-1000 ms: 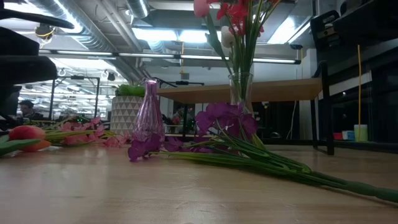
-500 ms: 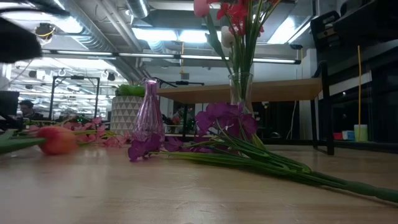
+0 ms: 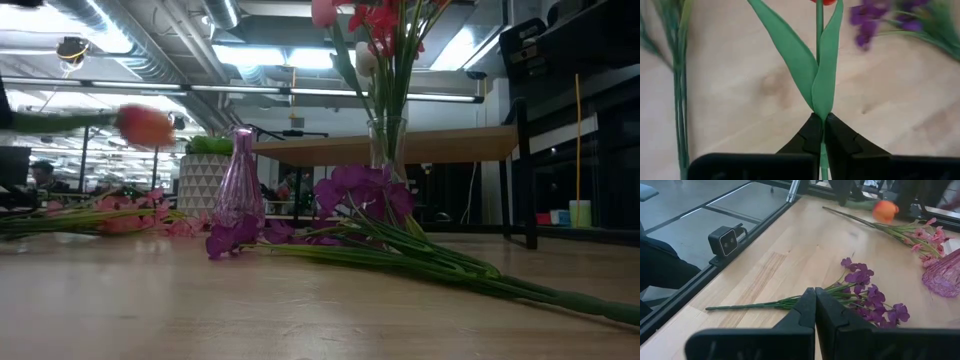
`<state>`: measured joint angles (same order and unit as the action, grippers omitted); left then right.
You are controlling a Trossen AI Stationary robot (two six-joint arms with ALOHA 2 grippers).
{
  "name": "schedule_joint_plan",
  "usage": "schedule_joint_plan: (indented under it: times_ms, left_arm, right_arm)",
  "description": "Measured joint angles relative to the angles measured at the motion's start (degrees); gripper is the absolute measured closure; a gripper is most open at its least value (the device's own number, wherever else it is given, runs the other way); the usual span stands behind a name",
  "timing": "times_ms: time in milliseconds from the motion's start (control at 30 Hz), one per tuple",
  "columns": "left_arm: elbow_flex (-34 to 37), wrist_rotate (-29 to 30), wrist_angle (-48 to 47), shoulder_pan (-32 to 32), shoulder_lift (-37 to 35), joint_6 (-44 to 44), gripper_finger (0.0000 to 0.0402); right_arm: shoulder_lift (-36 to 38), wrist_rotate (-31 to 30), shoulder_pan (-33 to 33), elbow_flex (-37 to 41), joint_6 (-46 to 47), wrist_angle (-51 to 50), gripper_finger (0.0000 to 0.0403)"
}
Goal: Pick and place flowers into a vace then onto a shelf
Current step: Put the orange flower into the transparent vase
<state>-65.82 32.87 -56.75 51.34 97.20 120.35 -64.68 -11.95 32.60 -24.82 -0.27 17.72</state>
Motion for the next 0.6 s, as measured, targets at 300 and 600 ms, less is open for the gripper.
schedule_joint_plan:
  times_ms: [300,600]
  left_arm:
    - [0.0,14.7,-0.3,1.6,-6.3,-19.1,0.0396]
    - [0.0,29.4,0.6,0.1,-10.2,-39.1,0.0397]
  right_arm:
    - [0.0,0.0,0.0,0.0,-0.2,0.4,0.04]
    - [0.0,0.0,-0.2,0.0,-0.2,3.0,0.04]
